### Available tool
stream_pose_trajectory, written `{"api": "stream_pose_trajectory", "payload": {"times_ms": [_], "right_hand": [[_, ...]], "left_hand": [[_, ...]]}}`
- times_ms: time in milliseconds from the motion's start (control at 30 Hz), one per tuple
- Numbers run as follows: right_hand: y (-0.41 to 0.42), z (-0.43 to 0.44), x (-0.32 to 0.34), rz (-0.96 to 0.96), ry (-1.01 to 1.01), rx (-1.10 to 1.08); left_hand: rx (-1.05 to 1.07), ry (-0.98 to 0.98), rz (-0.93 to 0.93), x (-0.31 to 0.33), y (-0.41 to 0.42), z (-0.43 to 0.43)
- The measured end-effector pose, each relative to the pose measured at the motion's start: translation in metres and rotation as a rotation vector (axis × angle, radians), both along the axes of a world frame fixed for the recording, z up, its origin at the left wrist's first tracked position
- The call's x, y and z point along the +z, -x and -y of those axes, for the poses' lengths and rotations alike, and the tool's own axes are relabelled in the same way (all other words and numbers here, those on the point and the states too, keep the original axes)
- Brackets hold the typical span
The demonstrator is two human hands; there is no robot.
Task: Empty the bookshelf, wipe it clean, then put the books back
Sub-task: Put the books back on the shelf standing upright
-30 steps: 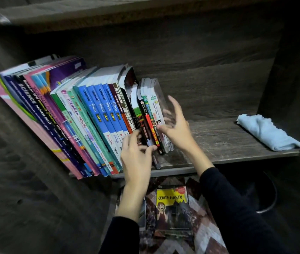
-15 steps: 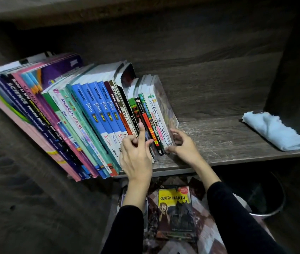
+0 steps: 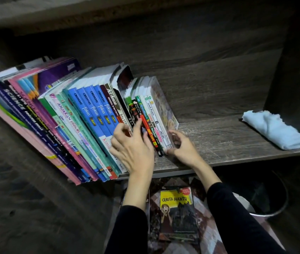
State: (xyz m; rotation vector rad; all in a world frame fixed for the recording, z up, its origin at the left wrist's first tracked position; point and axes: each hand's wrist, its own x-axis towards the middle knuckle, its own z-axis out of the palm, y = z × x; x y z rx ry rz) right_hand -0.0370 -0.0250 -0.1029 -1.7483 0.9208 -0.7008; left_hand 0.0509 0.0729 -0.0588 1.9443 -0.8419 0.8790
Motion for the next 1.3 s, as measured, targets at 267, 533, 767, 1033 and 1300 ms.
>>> {"api": "stream_pose_trajectory", "payload": {"times_ms": [267,533,767,1033,1300], "right_hand": [[0.0,-0.003,0.001,-0.123,0.079,0.008],[-0.007,0.0,-0.003,-0.175,0.13,0.008],[-0.01,-0.001,-0.003,-0.254,0.245,0.005],[-0.001,0.002,-0.001,-0.204,0.168,-0.037],[0.001,0.0,0.001,-0.241,0.189,0.085]], "left_hand": [[0.124,-0.308,0.111,0.073,-0.013,-0.006],[0.128,-0.447,0.207,0.079,-0.019,0.0],[0.066,-0.409,0.197,0.08,-0.02,-0.001],[0.161,-0.381,0.21,0.077,-0.015,-0.001],[0.172,-0.344,0.195,0.075,-0.013,0.003]]}}
